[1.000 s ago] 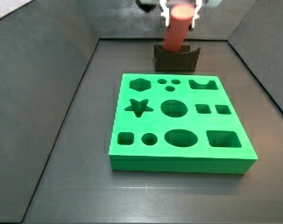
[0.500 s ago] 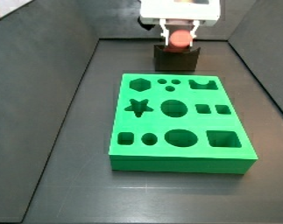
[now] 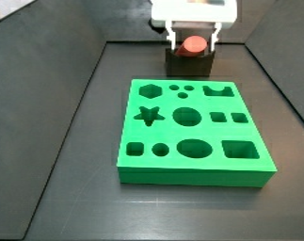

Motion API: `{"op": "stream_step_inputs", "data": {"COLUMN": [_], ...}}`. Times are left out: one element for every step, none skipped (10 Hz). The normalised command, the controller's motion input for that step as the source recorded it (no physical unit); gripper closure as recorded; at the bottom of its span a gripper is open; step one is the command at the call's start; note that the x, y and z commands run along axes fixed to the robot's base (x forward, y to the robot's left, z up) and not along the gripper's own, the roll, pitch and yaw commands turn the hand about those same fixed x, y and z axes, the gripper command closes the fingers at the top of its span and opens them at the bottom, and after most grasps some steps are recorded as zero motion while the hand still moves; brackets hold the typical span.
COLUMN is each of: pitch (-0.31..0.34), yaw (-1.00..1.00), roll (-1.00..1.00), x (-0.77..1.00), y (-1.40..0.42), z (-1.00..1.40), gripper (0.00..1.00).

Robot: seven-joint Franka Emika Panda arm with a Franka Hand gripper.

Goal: Pick up the oval object. Move up. Place the oval object on the fixture. Regrasp the oval object. Move to above the board. Insert the oval object.
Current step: Regrasp the oval object.

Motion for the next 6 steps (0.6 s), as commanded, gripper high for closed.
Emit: {"op": "stream_step_inputs", "data": {"pitch": [-0.042, -0.024, -0.001, 0.02, 0.054, 0.08], "yaw": [0.04, 0.05, 0.05, 0.05, 0.04, 0.03], "roll": [-0.06, -0.03, -0.01, 0.01, 0.02, 0.03], "x": [-0.02, -0.02, -0.03, -0.03, -0.03, -0.03], "y": [0.01, 0.0, 0.0, 0.01, 0.01, 0.01], "z": [1.0, 1.0, 1.0, 0.88, 0.63, 0.44], "gripper": [0.0, 0.0, 0.0, 0.0, 0.0, 0.0]}}
